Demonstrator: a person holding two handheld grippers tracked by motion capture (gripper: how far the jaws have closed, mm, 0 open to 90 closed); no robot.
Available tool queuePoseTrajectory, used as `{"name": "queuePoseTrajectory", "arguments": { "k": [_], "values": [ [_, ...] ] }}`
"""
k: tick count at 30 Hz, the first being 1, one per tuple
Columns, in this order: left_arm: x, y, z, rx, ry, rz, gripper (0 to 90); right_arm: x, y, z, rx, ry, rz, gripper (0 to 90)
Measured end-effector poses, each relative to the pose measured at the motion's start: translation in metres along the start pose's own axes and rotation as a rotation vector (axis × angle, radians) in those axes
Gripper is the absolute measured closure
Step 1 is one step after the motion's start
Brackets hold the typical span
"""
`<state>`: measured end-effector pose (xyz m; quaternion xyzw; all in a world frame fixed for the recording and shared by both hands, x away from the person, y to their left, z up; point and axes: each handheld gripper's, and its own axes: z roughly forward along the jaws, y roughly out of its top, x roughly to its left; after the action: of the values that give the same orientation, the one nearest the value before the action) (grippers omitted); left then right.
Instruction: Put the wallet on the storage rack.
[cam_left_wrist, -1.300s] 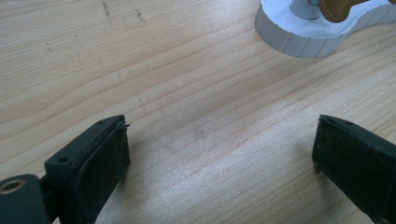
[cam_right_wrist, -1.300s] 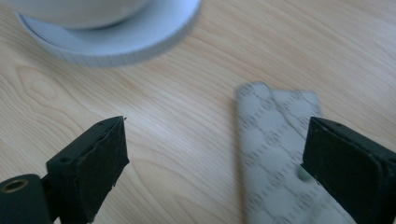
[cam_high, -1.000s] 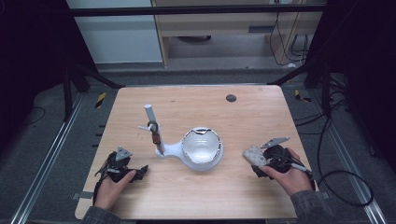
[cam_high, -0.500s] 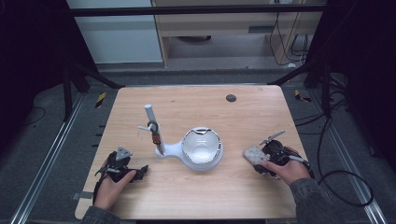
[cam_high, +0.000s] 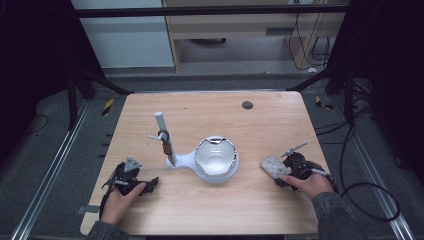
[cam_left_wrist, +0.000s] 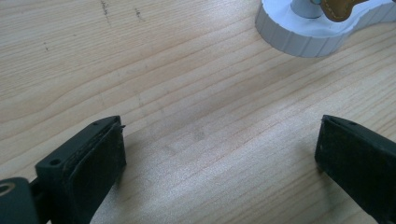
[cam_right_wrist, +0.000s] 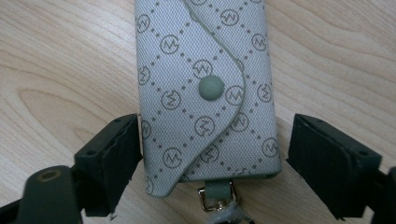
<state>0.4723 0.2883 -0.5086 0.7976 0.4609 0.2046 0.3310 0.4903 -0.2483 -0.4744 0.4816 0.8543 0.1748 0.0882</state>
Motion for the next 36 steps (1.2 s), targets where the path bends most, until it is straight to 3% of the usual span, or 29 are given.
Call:
{"name": "queuePoseTrajectory", "arguments": {
  "k": [7, 15, 20, 27, 36],
  "values": [
    [0.000, 0.000, 0.000, 0.000, 0.000, 0.003, 0.8, 0.001, -0.002, 0.002, 0.012, 0.013, -0.010, 25.7],
    [0.000, 0.000, 0.000, 0.001, -0.002, 0.004, 0.8, 0.005, 0.003, -0.009, 0.027, -0.021, -0.053, 31.1],
    [0.000, 0.000, 0.000, 0.001, -0.002, 0.003, 0.8, 0.010, 0.011, -0.030, 0.000, -0.038, -0.097, 31.3],
    [0.000, 0.000, 0.000, -0.001, -0.003, 0.001, 0.9, 0.029, 0.029, -0.066, -0.038, -0.056, -0.169, 31.4],
    [0.000, 0.000, 0.000, 0.001, -0.007, 0.002, 1.0, 0.053, 0.047, -0.100, -0.062, -0.074, -0.258, 31.5]
  ]
}}
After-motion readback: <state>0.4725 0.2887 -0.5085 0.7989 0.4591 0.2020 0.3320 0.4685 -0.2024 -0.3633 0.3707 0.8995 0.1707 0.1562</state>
